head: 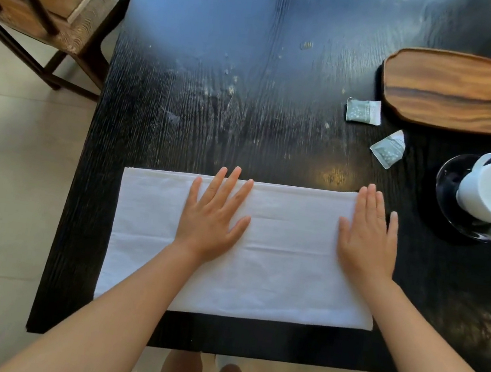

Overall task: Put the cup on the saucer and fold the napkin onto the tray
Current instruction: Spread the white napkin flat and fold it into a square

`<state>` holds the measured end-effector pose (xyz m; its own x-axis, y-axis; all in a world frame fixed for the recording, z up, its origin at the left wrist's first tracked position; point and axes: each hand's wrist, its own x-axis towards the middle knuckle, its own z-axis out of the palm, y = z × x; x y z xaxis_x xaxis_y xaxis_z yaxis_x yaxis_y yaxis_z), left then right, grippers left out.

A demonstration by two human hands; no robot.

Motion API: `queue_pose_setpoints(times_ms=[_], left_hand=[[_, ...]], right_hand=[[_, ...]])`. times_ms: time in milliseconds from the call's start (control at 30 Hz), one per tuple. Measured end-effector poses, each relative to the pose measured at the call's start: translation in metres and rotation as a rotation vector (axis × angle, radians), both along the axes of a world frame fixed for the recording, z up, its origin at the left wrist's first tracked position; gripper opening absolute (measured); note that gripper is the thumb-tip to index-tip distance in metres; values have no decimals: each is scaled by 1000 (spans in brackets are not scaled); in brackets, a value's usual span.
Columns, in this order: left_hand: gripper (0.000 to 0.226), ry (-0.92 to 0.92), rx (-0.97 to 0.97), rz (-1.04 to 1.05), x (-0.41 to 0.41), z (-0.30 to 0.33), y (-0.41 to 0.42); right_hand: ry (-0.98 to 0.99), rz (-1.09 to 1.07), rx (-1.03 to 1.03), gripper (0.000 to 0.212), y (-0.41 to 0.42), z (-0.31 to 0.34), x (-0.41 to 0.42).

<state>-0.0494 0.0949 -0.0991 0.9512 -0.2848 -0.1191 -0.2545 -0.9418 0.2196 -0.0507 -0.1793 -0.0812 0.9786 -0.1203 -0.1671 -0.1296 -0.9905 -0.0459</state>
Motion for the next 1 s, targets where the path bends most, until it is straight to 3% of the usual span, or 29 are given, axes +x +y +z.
queue_pose_setpoints(times_ms=[100,267,467,800,900,1000], left_hand=[[62,-5,6,6,0,-1,-1],[63,-15,-12,3,-1,2,-1],[63,-8,2,-11,0,0,9],[67,6,158,306,-11,8,138],[66,-63,159,487,-18,18,120],[64,-82,19,359,-51,25,47]], right_hand=[[-59,-75,11,64,17,11,-12],[-2,246,118,69,106,4,-85],[61,264,60,70,113,-6,-98],[89,262,55,70,115,-6,-99],[91,265,48,70,115,-5,-100],[87,262,47,70,115,-5,-100]])
